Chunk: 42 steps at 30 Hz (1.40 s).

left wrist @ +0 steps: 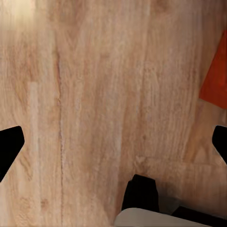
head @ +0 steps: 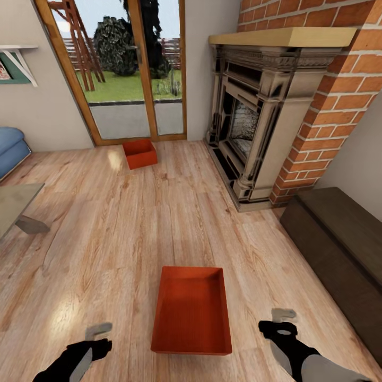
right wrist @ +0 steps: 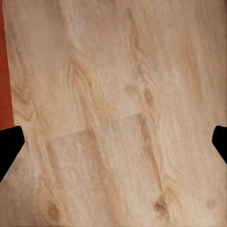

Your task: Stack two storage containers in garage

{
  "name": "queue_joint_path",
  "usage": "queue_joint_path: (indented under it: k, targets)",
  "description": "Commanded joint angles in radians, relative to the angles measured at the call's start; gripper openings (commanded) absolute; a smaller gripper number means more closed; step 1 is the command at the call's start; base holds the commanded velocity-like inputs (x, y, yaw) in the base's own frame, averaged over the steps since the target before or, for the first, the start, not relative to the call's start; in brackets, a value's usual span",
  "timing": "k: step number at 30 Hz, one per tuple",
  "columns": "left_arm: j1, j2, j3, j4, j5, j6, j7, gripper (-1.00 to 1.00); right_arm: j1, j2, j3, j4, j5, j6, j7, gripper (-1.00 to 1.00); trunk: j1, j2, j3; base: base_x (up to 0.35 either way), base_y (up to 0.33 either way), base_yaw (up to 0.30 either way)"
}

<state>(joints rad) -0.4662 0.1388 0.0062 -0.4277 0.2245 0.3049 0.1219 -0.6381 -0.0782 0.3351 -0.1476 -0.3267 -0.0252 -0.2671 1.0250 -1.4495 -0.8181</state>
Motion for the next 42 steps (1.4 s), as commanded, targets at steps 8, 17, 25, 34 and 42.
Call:
queue_joint_path:
  k: [8, 17, 25, 34, 42]
  targets:
    - [-0.207, -0.258, -0.02, 0.147, -0.018, -0.052, 0.045, 1.0, -0.083, 0.248, 0.012, 0.052, -0.004, -0.061, -0.006, 1.0, 0.0, 0.0, -0.001, 0.0, 0.0, 0.0]
    - [-0.217, -0.289, -0.063, 0.226, -0.104, -0.203, 0.056, 1.0, -0.084, 0.253, 0.009, 0.112, -0.005, -0.132, 0.001, 1.0, 0.0, 0.0, -0.001, 0.0, 0.0, 0.0]
    - [-0.218, -0.291, -0.062, 0.215, -0.149, -0.22, 0.055, 1.0, -0.083, 0.253, 0.008, 0.147, -0.006, -0.23, 0.002, 1.0, 0.0, 0.0, -0.001, 0.0, 0.0, 0.0]
    - [-0.218, -0.292, -0.056, 0.211, -0.151, -0.223, 0.056, 1.0, -0.083, 0.215, 0.007, 0.149, -0.009, -0.239, 0.015, 1.0, 0.0, 0.0, -0.001, 0.0, 0.0, 0.0]
    - [-0.218, -0.289, -0.056, 0.206, -0.149, -0.224, 0.056, 1.0, -0.083, 0.216, 0.006, 0.149, -0.01, -0.239, 0.016, 1.0, 0.0, 0.0, -0.001, 0.0, 0.0, 0.0]
